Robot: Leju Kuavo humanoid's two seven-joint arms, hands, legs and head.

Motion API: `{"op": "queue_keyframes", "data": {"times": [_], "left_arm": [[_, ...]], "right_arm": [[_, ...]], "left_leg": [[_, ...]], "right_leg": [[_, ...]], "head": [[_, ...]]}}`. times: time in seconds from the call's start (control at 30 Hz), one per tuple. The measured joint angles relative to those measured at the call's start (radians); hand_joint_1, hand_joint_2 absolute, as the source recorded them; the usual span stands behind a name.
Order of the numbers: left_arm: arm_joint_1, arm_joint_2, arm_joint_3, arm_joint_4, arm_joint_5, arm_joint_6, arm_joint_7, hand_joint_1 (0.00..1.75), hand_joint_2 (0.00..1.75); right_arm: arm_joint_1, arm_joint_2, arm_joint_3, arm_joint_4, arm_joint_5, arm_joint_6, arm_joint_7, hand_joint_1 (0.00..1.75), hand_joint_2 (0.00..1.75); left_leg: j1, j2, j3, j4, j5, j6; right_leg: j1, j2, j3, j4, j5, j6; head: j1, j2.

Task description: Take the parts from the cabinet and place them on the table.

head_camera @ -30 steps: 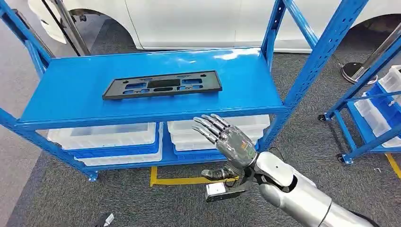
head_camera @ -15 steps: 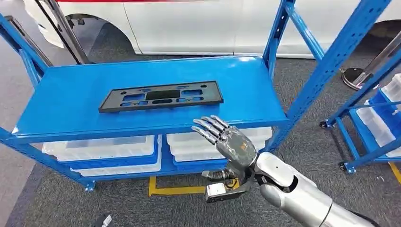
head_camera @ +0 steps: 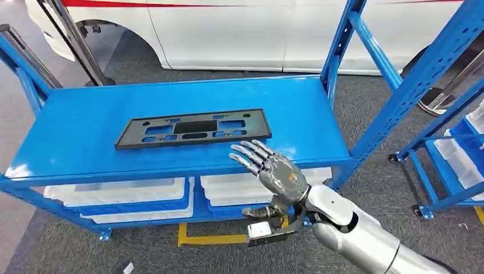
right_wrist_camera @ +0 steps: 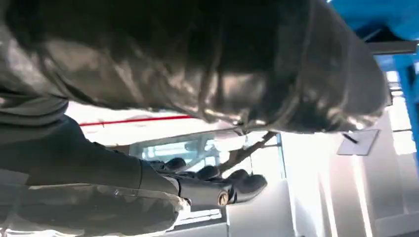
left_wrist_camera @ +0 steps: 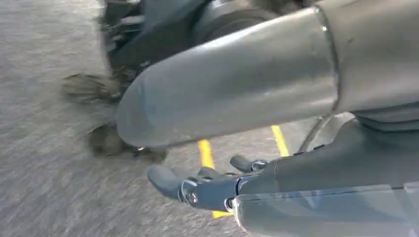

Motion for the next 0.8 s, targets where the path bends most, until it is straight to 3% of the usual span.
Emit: {"op": "queue_keyframes", "data": {"times": [0.07,0.1,0.2,0.23,0.27,0.3,0.37,0.4,0.43,0.47,0.5,0.57,0.6,0.63,0.7,0.73,0.77,0.8], "left_arm": [[-0.001,0.000,0.000,0.000,0.001,0.001,0.000,0.00,0.00],[-0.003,0.000,0.000,0.000,0.003,0.001,-0.001,0.00,0.00],[-0.003,0.001,-0.001,0.000,0.008,0.003,-0.002,0.00,0.00],[-0.002,0.000,-0.002,0.000,0.009,0.003,-0.002,0.00,0.00],[0.002,0.000,-0.003,0.000,0.010,0.004,-0.002,0.00,0.00],[0.003,0.001,-0.003,0.000,0.010,0.005,-0.002,0.00,0.00],[0.003,0.002,-0.003,0.000,0.012,0.006,-0.003,0.00,0.00],[0.007,0.002,-0.004,0.001,0.013,0.006,-0.003,0.00,0.00],[0.002,0.002,-0.005,0.002,0.013,0.006,-0.004,0.00,0.00],[0.000,0.002,-0.005,0.002,0.015,0.006,-0.005,0.00,0.00],[0.001,0.001,-0.005,0.002,0.016,0.006,-0.005,0.00,0.00],[0.004,0.001,-0.006,0.002,0.016,0.007,-0.005,0.00,0.00],[0.003,0.002,-0.007,0.002,0.016,0.007,-0.006,0.00,0.00],[0.002,0.002,-0.007,0.002,0.016,0.007,-0.006,0.00,0.00],[0.001,0.002,-0.010,0.002,0.016,0.007,-0.006,0.00,0.00],[0.002,0.002,-0.010,0.002,0.016,0.007,-0.006,0.00,0.00],[0.004,0.001,-0.011,0.002,0.016,0.007,-0.006,0.00,0.00],[0.004,0.000,-0.012,0.002,0.016,0.007,-0.006,0.00,0.00]], "right_arm": [[-0.003,-0.002,-0.002,0.000,-0.002,0.001,0.000,0.00,0.00],[-0.006,0.000,-0.001,0.000,-0.003,0.003,0.000,0.00,0.00],[-0.006,0.003,0.000,0.000,-0.003,0.007,0.000,0.00,0.00],[-0.006,0.003,0.000,0.000,-0.003,0.008,0.001,0.00,0.00],[-0.006,0.005,0.000,0.000,-0.003,0.010,0.001,0.00,0.00],[-0.006,0.005,0.000,0.000,-0.003,0.012,0.001,0.00,0.00],[-0.007,0.009,0.000,0.000,-0.004,0.018,0.001,0.00,0.00],[-0.007,0.010,0.000,0.001,-0.004,0.022,0.001,0.00,0.00],[-0.009,0.012,0.000,0.000,-0.005,0.023,0.002,0.00,0.00],[-0.008,0.014,0.000,0.000,-0.005,0.023,0.003,0.00,0.00],[-0.008,0.015,0.000,0.000,-0.005,0.023,0.003,0.00,0.00],[-0.011,0.017,-0.002,-0.001,-0.006,0.023,0.004,0.00,0.00],[-0.014,0.017,-0.002,-0.001,-0.006,0.023,0.004,0.00,0.00],[-0.015,0.017,-0.002,-0.001,-0.006,0.023,0.004,0.00,0.00],[-0.011,0.018,0.000,0.000,-0.007,0.023,0.005,0.00,0.00],[-0.009,0.018,0.000,0.000,-0.007,0.023,0.004,0.00,0.00],[-0.008,0.018,0.000,0.000,-0.007,0.024,0.004,0.00,0.00],[-0.009,0.018,0.000,0.000,-0.007,0.024,0.006,0.00,0.00]], "left_leg": [[0.005,0.002,-0.003,0.031,-0.012,-0.009],[0.005,0.002,-0.028,0.083,-0.023,-0.013],[0.011,0.002,-0.165,0.280,-0.102,-0.032],[0.013,0.002,-0.194,0.300,-0.101,-0.035],[0.015,0.002,-0.200,0.275,-0.072,-0.035],[0.016,0.002,-0.187,0.212,-0.019,-0.035],[0.017,0.004,-0.143,0.046,0.120,-0.032],[0.011,0.005,-0.146,0.039,0.104,-0.029],[0.004,0.006,-0.139,0.010,0.093,-0.016],[0.004,0.005,-0.141,0.012,0.106,-0.006],[0.004,0.005,-0.139,0.013,0.101,0.001],[0.010,0.003,-0.115,0.000,0.099,0.013],[0.009,0.003,-0.106,-0.001,0.094,0.020],[0.009,0.003,-0.102,-0.001,0.089,0.026],[0.006,0.003,-0.092,-0.001,0.076,0.030],[0.004,0.002,-0.085,0.001,0.070,0.030],[0.004,0.000,-0.073,0.001,0.061,0.030],[0.003,-0.001,-0.061,0.002,0.052,0.029]], "right_leg": [[-0.009,0.002,0.029,-0.013,-0.007,-0.009],[-0.010,0.001,0.038,-0.015,-0.012,-0.015],[-0.012,0.001,0.058,-0.014,-0.033,-0.018],[-0.012,0.002,0.066,-0.013,-0.041,-0.016],[-0.012,0.003,0.078,-0.011,-0.051,-0.015],[-0.013,0.004,0.093,-0.011,-0.062,-0.012],[-0.014,0.003,0.122,-0.011,-0.083,-0.003],[-0.013,0.002,0.128,-0.012,-0.088,0.003],[-0.012,0.002,0.121,-0.012,-0.091,0.009],[-0.011,0.002,0.123,-0.016,-0.093,0.016],[-0.010,0.003,0.125,-0.008,-0.089,0.022],[-0.014,0.000,0.127,0.007,-0.102,0.031],[-0.013,-0.001,0.104,0.053,-0.114,0.031],[-0.013,0.000,0.061,0.124,-0.139,0.035],[-0.013,0.000,-0.035,0.260,-0.194,0.037],[-0.013,-0.001,-0.067,0.293,-0.198,0.038],[-0.013,-0.001,-0.077,0.279,-0.171,0.036],[-0.012,-0.001,-0.066,0.228,-0.123,0.033]], "head": [[0.001,0.000],[0.000,0.000],[0.000,0.000],[0.000,0.000],[0.000,0.000],[0.000,0.000],[0.000,0.000],[0.001,0.000],[0.000,0.000],[0.001,0.000],[0.000,0.000],[0.001,0.000],[0.002,0.000],[0.002,0.000],[0.001,0.000],[0.002,0.000],[0.002,0.000],[0.002,0.000]]}}
